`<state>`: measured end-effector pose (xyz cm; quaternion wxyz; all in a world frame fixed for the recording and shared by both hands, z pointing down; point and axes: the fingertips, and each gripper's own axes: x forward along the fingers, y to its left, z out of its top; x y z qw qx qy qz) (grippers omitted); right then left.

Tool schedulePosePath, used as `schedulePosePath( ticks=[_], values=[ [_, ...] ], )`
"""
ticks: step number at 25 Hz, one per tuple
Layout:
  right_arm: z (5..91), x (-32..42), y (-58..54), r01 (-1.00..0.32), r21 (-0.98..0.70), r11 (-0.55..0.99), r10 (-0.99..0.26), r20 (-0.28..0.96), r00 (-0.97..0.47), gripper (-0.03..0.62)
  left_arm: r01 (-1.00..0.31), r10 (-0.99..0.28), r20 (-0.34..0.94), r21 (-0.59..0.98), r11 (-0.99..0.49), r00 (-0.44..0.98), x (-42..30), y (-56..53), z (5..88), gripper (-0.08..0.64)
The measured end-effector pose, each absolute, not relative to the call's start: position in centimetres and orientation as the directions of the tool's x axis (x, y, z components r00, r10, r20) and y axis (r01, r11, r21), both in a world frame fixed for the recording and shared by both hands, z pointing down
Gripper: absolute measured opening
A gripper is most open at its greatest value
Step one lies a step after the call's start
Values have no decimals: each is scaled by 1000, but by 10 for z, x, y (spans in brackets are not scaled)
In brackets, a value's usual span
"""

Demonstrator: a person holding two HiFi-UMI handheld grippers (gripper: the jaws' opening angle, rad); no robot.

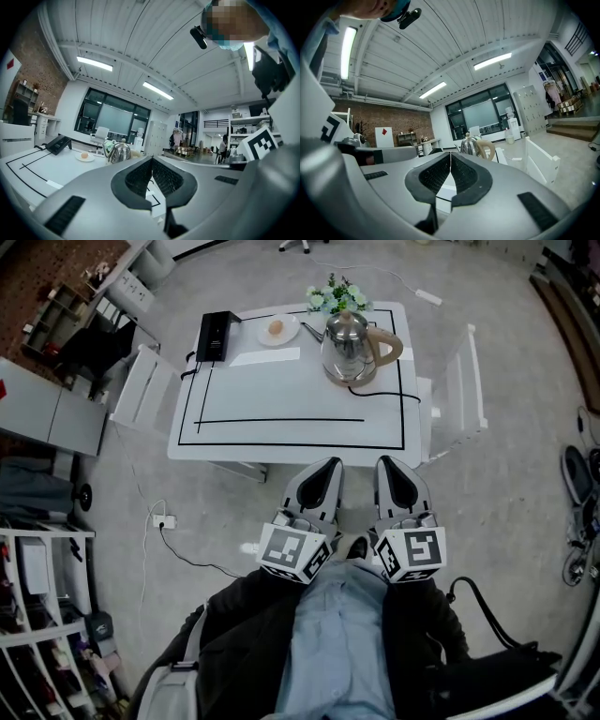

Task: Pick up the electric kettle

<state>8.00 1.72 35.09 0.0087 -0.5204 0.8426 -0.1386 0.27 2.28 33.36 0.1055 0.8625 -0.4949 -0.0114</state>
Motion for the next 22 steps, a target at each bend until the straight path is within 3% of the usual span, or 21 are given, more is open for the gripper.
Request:
schedulePosePath(
  ticks=[12,22],
  values=[
    [391,53,-72,-897,-257,360,-875,240,-420,18,-838,-839,169,296,-458,518,-29,-74,381,8],
    [370,42,-151,-934,-205,294,-920,205,-334,18,-806,-822,106,303,-509,559,-53,-162,362,8]
  ],
)
